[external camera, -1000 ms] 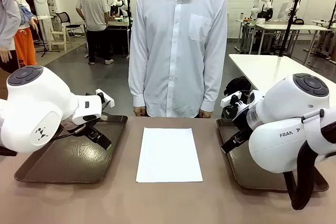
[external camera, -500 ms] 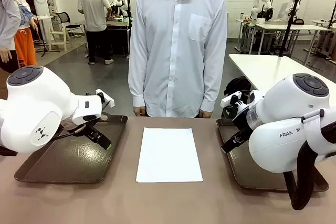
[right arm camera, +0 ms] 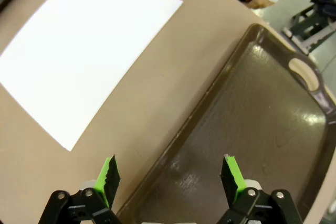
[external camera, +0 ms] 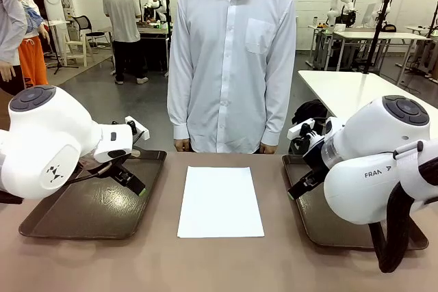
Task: Sort the A4 documents.
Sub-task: Receive the A4 Paper.
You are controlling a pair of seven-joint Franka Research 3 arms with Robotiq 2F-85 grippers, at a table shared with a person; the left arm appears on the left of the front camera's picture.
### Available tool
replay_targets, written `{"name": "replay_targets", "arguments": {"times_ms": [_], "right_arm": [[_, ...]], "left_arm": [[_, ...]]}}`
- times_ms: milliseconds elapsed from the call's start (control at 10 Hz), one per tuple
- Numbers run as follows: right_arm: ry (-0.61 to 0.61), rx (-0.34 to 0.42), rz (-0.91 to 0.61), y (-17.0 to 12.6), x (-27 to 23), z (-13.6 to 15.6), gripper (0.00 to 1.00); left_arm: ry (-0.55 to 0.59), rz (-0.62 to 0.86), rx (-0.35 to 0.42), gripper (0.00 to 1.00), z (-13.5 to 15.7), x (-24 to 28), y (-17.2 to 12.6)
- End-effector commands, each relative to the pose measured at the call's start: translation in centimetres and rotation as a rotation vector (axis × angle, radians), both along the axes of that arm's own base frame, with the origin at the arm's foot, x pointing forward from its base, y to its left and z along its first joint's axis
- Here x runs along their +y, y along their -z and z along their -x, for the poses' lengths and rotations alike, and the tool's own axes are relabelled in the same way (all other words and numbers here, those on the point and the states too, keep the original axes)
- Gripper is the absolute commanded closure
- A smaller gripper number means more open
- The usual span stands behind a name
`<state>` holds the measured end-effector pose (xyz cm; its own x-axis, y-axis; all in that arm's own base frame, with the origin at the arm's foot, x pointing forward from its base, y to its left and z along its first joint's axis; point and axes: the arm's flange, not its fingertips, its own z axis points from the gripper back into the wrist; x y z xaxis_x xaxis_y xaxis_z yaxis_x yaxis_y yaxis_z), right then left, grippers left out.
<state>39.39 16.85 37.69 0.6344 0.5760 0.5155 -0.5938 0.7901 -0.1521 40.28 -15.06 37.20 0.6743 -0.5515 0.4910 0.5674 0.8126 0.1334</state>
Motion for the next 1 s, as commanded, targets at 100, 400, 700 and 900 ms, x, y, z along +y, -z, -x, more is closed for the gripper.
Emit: {"name": "replay_targets", "arguments": {"times_ms": [100, 400, 700, 900], "right_arm": [[-0.063, -0.002, -0.156, -4.1, -5.9, 2.2, 0.00], [-0.011, -0.079, -0.254, -8.1, -11.6, 4.3, 0.00], [0.040, -0.150, -0.335, -11.0, -16.3, 6.6, 0.00], [0.039, -0.180, -0.344, -11.8, -17.8, 8.1, 0.00]], "left_arm": [[0.078, 0.132, -0.021, 0.00, 2.6, 4.8, -4.1], [0.110, 0.196, 0.033, 0.00, 5.6, 9.5, -8.0], [0.294, 0.436, 0.055, 0.00, 6.6, 15.4, -10.1], [0.301, 0.504, 0.038, 0.00, 8.0, 16.9, -10.8]]}}
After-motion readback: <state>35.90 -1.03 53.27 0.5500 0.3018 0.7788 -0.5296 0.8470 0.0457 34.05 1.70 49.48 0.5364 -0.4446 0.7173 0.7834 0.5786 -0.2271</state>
